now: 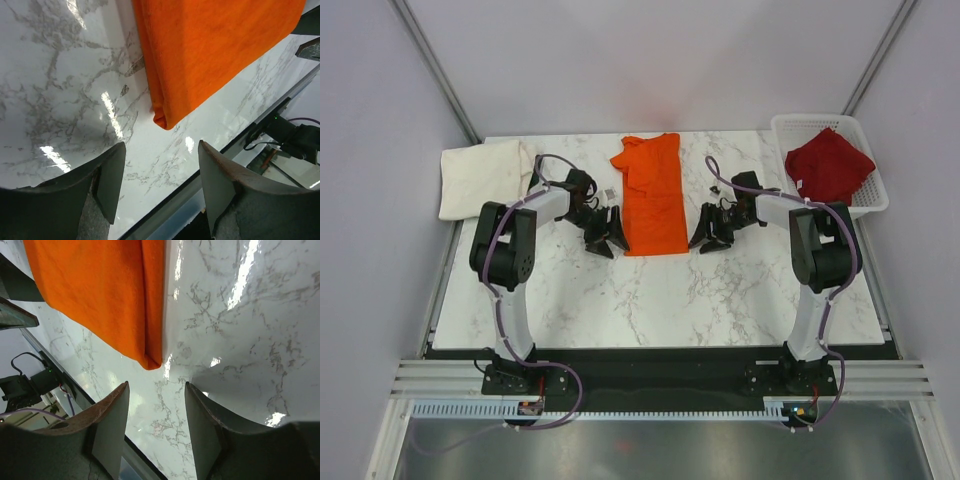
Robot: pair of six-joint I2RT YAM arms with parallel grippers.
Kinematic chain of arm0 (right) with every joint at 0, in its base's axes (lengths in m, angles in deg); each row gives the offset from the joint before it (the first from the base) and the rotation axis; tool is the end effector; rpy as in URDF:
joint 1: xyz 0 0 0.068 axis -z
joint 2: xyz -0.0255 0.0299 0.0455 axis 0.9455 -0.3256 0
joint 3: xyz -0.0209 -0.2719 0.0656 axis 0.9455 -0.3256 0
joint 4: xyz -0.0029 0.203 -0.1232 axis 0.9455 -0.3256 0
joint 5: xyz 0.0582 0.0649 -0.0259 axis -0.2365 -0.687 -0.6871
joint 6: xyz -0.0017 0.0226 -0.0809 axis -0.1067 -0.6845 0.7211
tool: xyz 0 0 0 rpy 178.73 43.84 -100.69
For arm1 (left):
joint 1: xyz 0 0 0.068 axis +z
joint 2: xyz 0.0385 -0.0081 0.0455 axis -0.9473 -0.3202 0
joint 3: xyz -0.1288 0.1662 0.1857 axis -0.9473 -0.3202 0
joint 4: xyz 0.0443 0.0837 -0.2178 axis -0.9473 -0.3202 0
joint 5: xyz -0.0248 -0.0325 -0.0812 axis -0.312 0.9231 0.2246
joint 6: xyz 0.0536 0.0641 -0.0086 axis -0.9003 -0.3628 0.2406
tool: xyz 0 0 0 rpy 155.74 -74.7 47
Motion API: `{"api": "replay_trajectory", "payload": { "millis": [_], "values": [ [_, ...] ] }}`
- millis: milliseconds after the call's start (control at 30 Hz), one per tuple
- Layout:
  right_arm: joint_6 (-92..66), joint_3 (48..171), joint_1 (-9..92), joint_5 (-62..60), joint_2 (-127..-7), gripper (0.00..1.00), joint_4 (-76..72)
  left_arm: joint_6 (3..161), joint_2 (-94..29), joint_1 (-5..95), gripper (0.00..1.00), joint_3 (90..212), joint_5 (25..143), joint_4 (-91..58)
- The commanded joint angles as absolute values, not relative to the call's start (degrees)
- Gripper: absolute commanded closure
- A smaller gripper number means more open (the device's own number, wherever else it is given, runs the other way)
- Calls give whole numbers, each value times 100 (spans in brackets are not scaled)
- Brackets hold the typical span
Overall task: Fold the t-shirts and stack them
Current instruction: Fold the tshirt
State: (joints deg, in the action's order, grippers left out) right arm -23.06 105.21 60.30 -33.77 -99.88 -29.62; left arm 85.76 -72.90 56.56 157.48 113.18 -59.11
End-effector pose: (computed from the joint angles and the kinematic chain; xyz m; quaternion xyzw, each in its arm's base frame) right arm 0.3586 0.1167 0.1347 -0.0067 0.9261 0.3708 0.0688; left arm 0.3544 -0.1398 0.1434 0.0285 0.9416 -0.3352 0.0159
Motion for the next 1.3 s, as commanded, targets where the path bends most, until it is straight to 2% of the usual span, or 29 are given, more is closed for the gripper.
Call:
{"api": "replay_trajectory", "payload": {
  "millis": [0,167,367,567,800,900,967,1100,1200,1267],
  "values": [
    [-2237,10623,6028,-3553,-9985,44,-2824,8849,-7400,5656,32,15858,11903,-5762],
    [-2378,10737,6010,-3588,-10249,44,-2763,8972,-7690,5638,34,15990,11948,-5683],
    [-2510,10808,5923,-3650,-10486,44,-2666,8972,-7866,5621,41,16017,11939,-5657],
    [-2650,10957,5843,-3659,-10706,45,-2613,9016,-7963,5594,55,16061,11965,-5604],
    [-2686,10852,5773,-3650,-10733,48,-2631,9086,-8095,5585,57,16122,11956,-5551],
    [-2677,10764,5764,-3641,-10742,51,-2631,9121,-8121,5585,62,16113,11974,-5507],
    [-2659,10746,5747,-3650,-10777,57,-2622,9130,-8148,5585,67,16105,12000,-5490],
    [-2598,10782,5738,-3641,-10812,72,-2613,9139,-8148,5585,92,16096,12009,-5463],
    [-2580,10738,5720,-3738,-10707,92,-2517,9139,-8095,5585,98,16096,11974,-5437],
    [-2545,10746,5720,-3755,-10619,98,-2490,9156,-7982,5585,98,16105,12018,-5428]
  ]
}}
